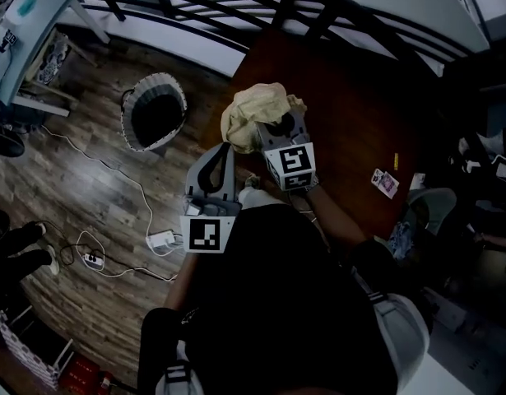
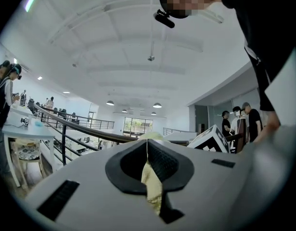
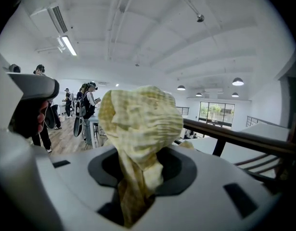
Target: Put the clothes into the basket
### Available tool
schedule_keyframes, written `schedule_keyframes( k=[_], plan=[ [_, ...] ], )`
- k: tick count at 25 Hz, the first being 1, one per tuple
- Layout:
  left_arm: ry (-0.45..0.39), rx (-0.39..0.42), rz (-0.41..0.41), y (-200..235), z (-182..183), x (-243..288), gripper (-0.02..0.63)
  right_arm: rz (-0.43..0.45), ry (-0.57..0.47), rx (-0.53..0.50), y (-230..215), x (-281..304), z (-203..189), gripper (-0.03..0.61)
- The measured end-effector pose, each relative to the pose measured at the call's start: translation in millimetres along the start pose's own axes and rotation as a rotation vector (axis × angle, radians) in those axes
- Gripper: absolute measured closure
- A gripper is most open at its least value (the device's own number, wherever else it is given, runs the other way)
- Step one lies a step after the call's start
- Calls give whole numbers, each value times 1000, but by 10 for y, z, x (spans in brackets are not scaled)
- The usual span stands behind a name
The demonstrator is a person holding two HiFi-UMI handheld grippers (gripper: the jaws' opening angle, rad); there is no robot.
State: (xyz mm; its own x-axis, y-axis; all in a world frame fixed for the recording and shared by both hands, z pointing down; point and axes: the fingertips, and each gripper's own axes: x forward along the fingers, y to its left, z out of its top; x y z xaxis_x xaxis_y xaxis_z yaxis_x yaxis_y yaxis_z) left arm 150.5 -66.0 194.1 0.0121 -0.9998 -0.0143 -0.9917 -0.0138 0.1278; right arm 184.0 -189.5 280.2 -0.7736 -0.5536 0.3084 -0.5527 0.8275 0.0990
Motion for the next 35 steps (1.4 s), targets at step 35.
schedule_keyframes(
  k=[35],
  plan=[
    [-66,-30,492,2982,345,-2297,600,405,-124,-183,3643,1194,1198,422]
  ],
)
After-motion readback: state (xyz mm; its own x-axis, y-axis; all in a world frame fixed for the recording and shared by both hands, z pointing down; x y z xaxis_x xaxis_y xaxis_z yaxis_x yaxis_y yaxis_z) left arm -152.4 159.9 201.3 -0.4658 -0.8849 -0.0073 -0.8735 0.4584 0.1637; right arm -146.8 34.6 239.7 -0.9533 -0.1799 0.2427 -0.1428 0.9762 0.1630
